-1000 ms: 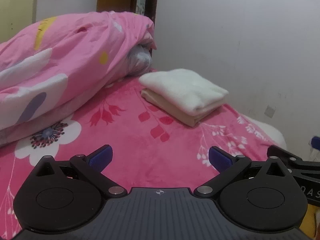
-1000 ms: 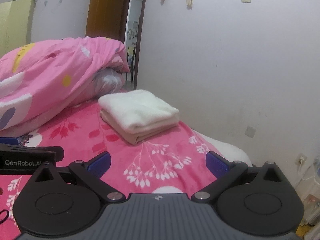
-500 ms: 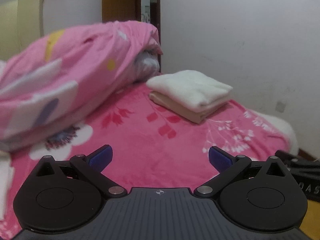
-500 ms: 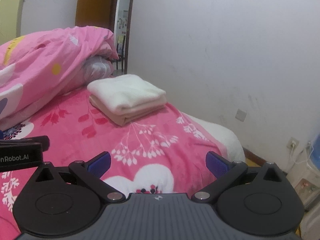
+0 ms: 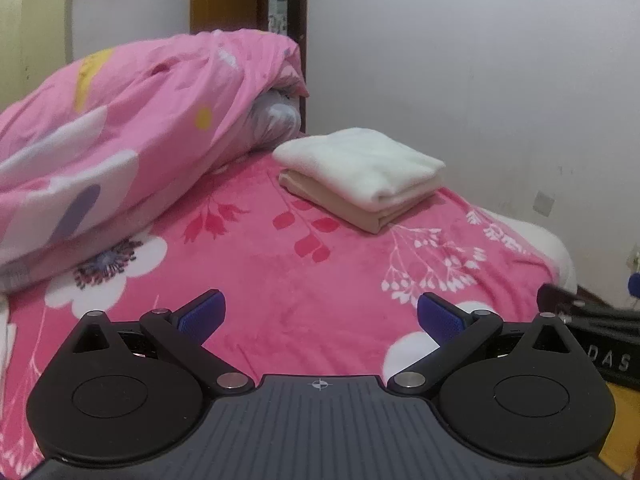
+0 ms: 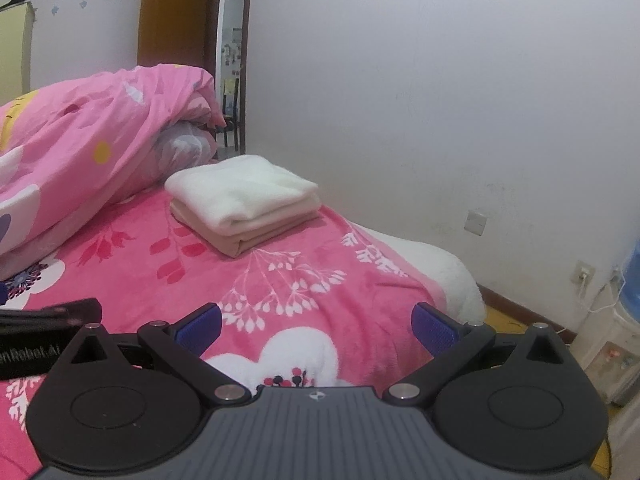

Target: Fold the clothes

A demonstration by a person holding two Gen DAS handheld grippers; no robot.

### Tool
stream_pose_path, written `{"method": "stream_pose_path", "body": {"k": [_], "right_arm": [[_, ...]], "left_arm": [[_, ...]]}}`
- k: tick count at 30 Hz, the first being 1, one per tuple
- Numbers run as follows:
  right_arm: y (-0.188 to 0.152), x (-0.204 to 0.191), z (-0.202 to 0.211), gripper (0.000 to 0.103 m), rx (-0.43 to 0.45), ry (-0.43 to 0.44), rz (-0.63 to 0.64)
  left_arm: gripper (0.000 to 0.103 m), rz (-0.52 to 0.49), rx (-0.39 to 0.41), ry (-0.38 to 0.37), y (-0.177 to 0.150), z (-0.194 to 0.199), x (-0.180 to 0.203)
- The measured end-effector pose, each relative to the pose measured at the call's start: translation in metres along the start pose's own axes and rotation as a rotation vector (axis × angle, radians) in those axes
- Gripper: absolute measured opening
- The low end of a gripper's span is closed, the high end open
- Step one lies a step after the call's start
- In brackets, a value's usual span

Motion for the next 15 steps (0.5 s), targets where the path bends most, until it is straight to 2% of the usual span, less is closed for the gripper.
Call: {"method": "stream_pose_path", "body": {"k": [15], "right_arm": [[0.0,-0.011,-0.001,0.103,0.003,0.008,0.026]], "left_arm": [[0.103,0.037,-0.015,0.01,0.0,-0.005,-0.011]]}}
Point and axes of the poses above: each gripper's, at about its wrist camera, not at the fingertips, and z roughly against the way its jaws point, x to its right, y to its top, the point moved 9 cm from there along -z, roughly the way its jaws point, and after that the axes turned 5 degrees about z, right-handed, at the moved point
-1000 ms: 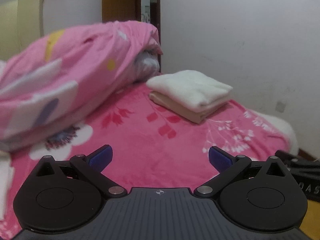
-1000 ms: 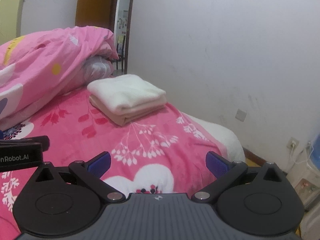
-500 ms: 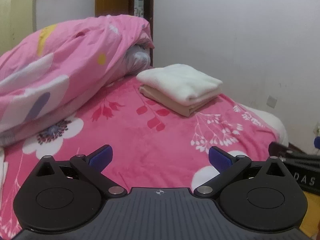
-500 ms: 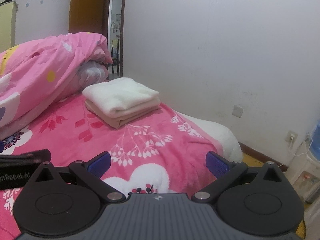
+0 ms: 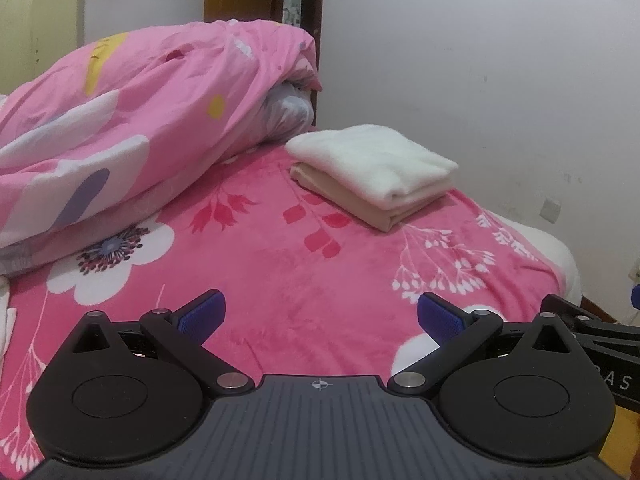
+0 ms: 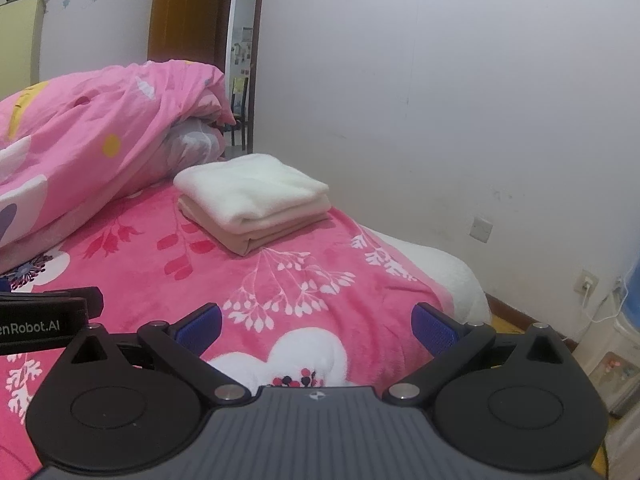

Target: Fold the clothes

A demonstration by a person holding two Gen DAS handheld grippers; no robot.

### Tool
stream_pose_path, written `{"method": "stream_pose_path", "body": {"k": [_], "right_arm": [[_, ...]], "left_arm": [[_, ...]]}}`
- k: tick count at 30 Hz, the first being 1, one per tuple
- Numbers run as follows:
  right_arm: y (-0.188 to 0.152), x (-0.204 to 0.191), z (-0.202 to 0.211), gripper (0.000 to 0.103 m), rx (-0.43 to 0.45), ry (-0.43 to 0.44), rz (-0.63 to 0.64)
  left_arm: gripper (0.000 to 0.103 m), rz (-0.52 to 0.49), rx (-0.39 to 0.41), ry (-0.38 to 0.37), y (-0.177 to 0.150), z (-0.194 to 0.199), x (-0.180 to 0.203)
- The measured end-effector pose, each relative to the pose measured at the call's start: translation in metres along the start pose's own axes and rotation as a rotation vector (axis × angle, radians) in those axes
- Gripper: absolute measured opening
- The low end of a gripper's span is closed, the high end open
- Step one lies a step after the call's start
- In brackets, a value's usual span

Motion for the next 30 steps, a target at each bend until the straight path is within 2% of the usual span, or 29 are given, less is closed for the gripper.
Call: {"method": "stream_pose_path", "body": {"k": [30], "right_arm": [[0.0006,-0.0067,-0.0002,0.103,-0.008,0.003,0.006]], "left_arm": [[0.103,0.027,-0.009,-0.006,0.003,-0.0016,-0.0059]]}}
Point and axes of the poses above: each gripper's, at about its wrist camera, not at the fingertips, and z roughly against the way its jaws point, x to its right, y to its top, the point moved 9 cm from there along -z, roughly the way its jaws point, and after that the axes turned 5 degrees about z, right-handed, at the moved point
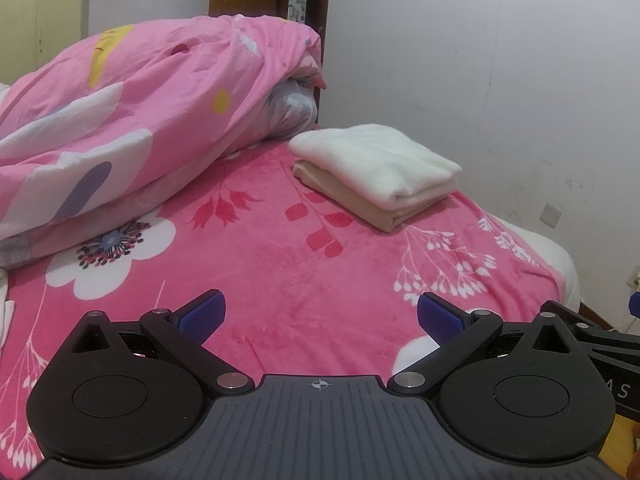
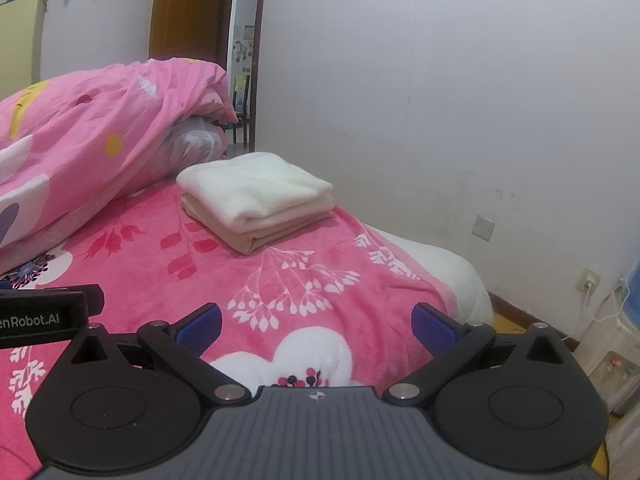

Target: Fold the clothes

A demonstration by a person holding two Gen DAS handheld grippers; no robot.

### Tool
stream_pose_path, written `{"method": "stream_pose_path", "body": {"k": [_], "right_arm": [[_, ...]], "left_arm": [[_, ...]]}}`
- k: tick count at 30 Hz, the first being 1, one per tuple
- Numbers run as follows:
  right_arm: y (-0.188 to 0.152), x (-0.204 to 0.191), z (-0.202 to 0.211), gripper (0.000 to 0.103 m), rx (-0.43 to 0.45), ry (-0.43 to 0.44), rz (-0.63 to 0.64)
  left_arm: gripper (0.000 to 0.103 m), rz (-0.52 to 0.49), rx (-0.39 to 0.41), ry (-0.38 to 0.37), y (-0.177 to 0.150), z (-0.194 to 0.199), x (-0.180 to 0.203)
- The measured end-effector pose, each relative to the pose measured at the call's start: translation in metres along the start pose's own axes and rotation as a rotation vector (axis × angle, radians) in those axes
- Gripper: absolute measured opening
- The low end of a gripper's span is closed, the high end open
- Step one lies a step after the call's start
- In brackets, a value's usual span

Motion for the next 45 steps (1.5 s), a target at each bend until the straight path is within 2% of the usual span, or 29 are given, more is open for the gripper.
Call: {"method": "stream_pose_path", "body": {"k": [45], "right_arm": [[0.0012,-0.0058,0.001,0.103,-0.002,0.002,0.008]], "left_arm": [[0.103,0.01,-0.003,-0.005,-0.0006,-0.0004,-0.0007]]}}
Point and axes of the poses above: each gripper's, at about its wrist camera, not at the fingertips, and z roughly against the way its jaws point, x to its right, y to its top, the point moved 9 cm from there along -z, roughly the way its jaws point, and after that the axes turned 5 degrees about z, right-handed, at the moved point
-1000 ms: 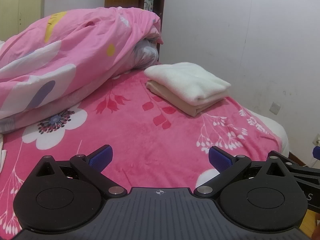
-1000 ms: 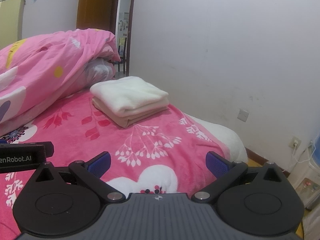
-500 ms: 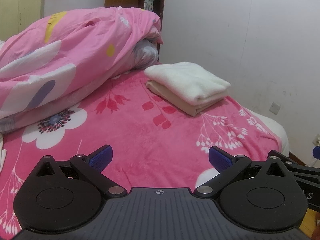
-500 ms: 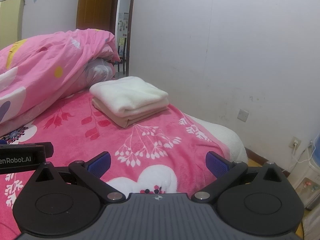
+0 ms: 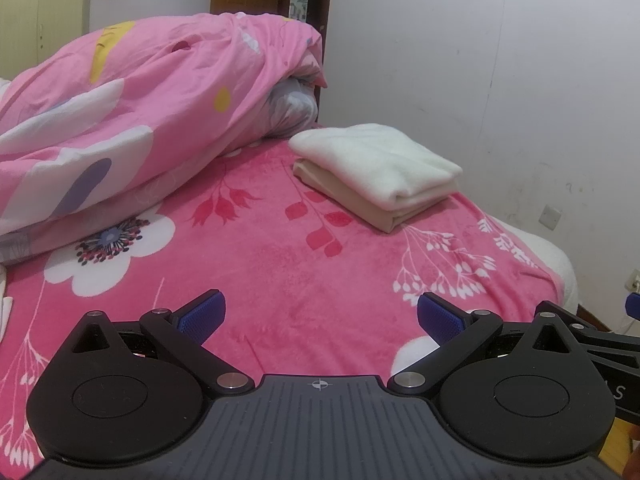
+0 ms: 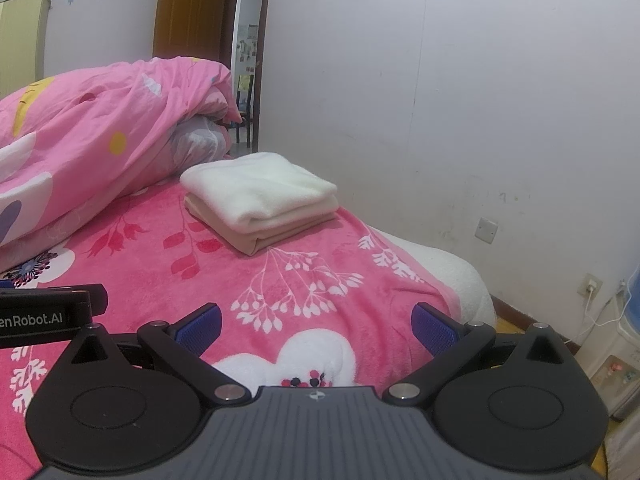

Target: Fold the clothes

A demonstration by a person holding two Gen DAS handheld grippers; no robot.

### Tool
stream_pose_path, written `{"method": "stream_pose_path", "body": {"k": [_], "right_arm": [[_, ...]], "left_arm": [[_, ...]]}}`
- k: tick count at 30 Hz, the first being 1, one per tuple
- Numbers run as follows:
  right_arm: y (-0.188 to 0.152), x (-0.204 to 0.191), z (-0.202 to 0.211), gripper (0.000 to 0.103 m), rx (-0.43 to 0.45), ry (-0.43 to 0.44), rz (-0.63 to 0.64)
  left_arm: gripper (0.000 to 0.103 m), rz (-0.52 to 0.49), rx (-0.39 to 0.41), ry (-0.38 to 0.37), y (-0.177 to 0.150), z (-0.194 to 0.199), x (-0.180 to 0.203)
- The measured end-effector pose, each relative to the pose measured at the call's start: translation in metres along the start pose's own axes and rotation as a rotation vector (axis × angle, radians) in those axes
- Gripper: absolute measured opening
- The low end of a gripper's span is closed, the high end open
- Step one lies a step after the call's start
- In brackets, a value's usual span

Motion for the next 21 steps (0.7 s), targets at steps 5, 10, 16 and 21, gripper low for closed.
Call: {"method": "stream_pose_path", "body": {"k": [5,10,16,21], "right_arm": [[-0.0007,0.0,0.0015,0.103,-0.001,-0.001,0.001],[-0.0007,0.0001,0.0023,0.103,0.0,-0.002,0.003],[-0.001,-0.0006,0.0027,0.103,0.001,-0.004,0.005],[-0.0006,-0.0013,0.0015,0.103,0.001,-0.004,0.007]], "left_arm": [[0.103,0.001,-0.002,0.001,-0.0006,0.0002,-0.0003],[0.103,0.003,-0.001,0.002,-0.0007,0.0004,-0.0003],[0.103,0.005,-0.001,0.001,-0.0008,0.0004,-0.0007],[0.103,0.007,-0.002,0.0,-0.0008,-0.0003,-0.0014]]}}
Point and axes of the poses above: each gripper's, at about its wrist camera, not at the fingertips, and z roughly against the way its jaws point, x to its right, y to its top, the point moved 9 cm from there along -z, roughly the way its jaws point, and after that the axes turned 5 degrees about z, right-handed, at the moved point
